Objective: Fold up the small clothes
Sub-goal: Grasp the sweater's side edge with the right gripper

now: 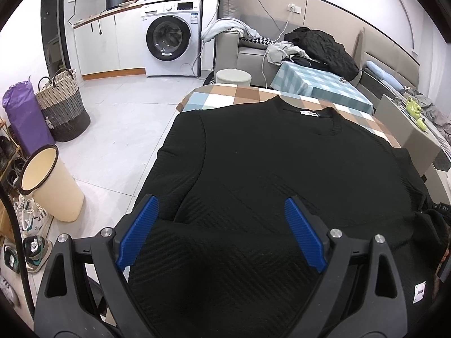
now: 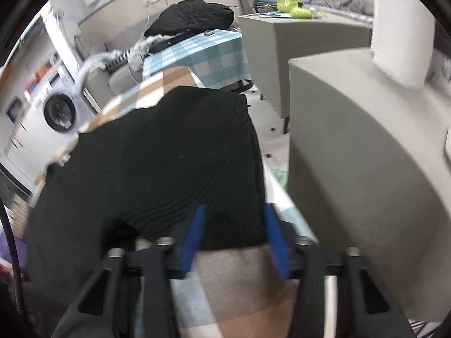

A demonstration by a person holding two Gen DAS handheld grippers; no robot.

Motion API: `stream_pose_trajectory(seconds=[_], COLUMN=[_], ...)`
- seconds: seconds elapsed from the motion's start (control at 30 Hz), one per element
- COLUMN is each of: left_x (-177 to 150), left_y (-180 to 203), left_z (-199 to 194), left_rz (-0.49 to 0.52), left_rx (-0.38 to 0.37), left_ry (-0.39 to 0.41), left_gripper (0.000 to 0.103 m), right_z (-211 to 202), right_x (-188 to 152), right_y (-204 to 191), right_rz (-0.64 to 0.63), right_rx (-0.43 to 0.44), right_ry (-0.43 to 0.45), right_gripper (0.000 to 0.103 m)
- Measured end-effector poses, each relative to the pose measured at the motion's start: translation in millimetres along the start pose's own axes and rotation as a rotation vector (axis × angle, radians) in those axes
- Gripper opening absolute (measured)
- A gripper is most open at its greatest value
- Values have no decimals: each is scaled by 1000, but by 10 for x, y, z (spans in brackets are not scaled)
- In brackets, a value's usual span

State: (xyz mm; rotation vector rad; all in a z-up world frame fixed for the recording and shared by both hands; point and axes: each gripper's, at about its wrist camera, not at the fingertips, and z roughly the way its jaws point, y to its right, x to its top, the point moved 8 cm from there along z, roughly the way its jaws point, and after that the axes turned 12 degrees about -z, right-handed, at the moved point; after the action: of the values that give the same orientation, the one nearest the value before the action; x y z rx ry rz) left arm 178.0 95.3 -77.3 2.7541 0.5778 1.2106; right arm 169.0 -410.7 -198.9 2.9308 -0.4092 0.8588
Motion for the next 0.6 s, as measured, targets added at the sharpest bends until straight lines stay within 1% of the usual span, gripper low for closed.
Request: stream_pose_trajectory(seconds=[0.1, 0.17, 0.27, 0.37, 0.43, 0.5, 0.57, 0.6], left_x=[-2, -14, -11, 48, 86, 126, 153, 161], left_y=[-13, -31, -104, -171, -202, -219, -236, -252], left_z=[18, 40, 10, 11, 3, -5, -21, -30], left_rz=[-6, -11, -23, -45, -55, -60, -65, -68], left_rx=[5, 4, 8, 2, -3, -6, -3, -4], left_ry=[-1, -1, 5, 14, 23, 30, 37, 40], left_gripper=[90, 90, 90, 90, 90, 90, 90, 90], right_z=[13, -29, -195, -374, -493, -610, -714, -737], right_x=[50, 119, 261, 509, 700, 881, 983, 994], right_y=[22, 47, 56, -66, -275, -629, -1150, -1333], right_rz=[-8, 6, 15, -2, -36, -100, -204, -235], right_rx=[0, 17, 40, 78, 130, 201, 303, 345], right_ry=[1, 18, 65, 125, 174, 214, 238, 240], right_gripper=[13, 13, 12, 12, 12, 12, 12, 12])
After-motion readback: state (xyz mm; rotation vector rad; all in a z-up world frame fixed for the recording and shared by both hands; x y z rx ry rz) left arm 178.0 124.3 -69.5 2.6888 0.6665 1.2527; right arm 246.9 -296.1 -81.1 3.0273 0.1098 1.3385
